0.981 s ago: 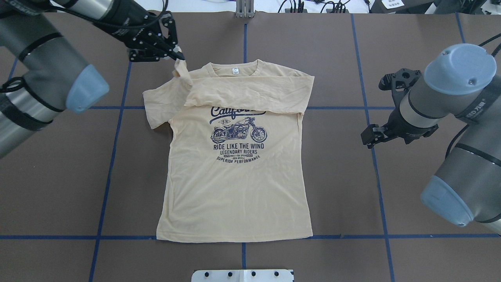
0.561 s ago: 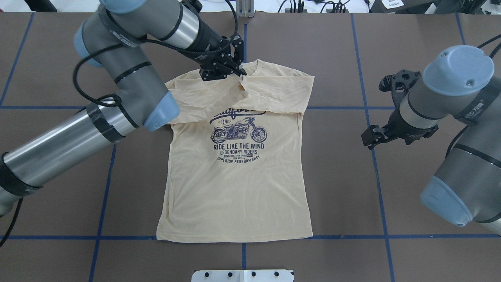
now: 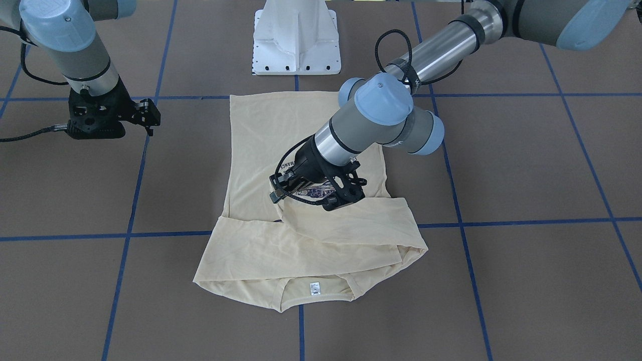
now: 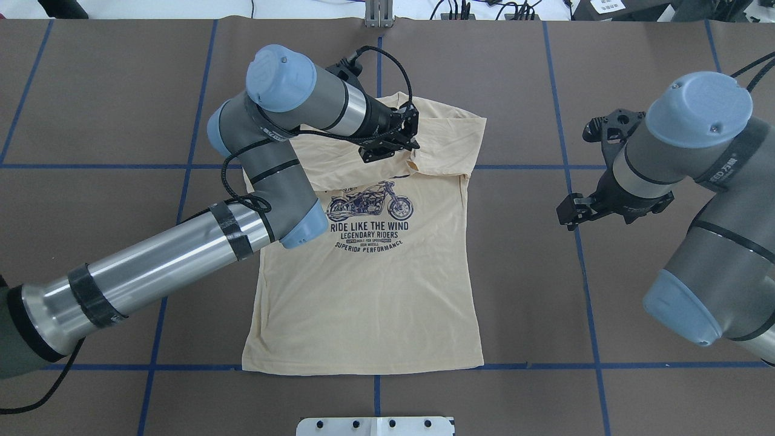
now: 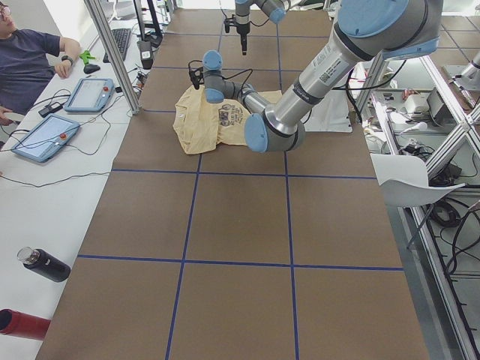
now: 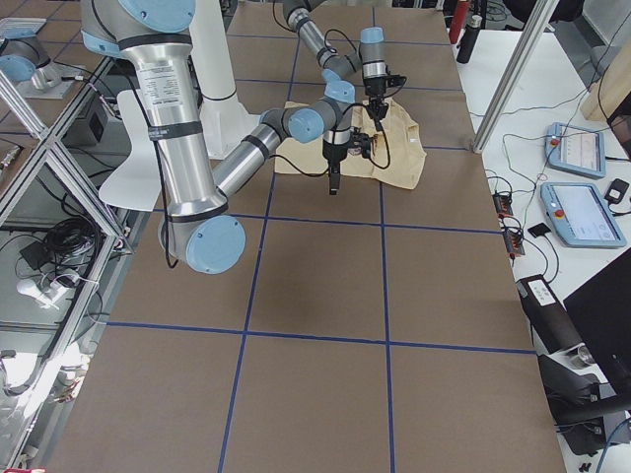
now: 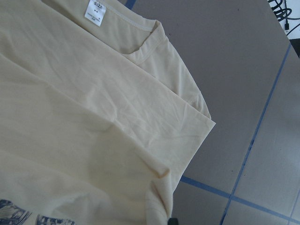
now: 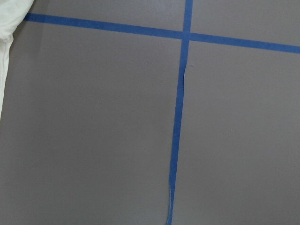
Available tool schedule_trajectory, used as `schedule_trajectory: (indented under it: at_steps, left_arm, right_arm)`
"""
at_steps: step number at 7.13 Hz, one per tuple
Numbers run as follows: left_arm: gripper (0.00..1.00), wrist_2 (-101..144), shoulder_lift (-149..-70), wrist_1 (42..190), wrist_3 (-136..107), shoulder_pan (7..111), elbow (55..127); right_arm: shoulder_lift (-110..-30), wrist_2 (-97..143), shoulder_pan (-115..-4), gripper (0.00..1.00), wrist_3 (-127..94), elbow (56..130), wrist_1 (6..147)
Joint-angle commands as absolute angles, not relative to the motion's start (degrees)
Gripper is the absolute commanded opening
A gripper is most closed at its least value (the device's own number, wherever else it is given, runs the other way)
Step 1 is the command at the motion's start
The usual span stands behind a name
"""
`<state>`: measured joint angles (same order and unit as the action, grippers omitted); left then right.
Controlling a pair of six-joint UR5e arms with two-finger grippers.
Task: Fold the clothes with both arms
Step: 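Release the sleeve and move the left gripper toward the near hem while right gripper lowers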
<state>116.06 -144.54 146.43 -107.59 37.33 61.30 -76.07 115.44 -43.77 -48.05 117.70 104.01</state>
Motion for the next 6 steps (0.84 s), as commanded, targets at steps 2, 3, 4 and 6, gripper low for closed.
schedule_trajectory:
  at_steps: [2, 3, 4, 6]
  left_arm:
    - [0.99, 111.8, -145.46, 151.93, -105.31, 34.2, 59.15]
    - [1.0, 107.53, -145.81, 153.27, -104.95, 33.23, 59.24]
    - [1.0, 107.4, -145.81, 153.8, -104.77, 33.14, 59.67]
    - [1.0, 108.62, -144.5, 153.29, -104.42, 33.4, 61.16]
  right_arm:
    - [-74.98, 116.1, -43.59, 1.0, -48.43, 116.81, 103.97]
    - [-74.36, 116.28, -43.59, 1.0, -48.6, 116.28, 103.97]
    - [-74.09, 116.54, -43.59, 1.0, -48.6, 115.5, 102.5]
    - [-74.27, 117.94, -43.59, 1.0, -48.87, 113.82, 97.49]
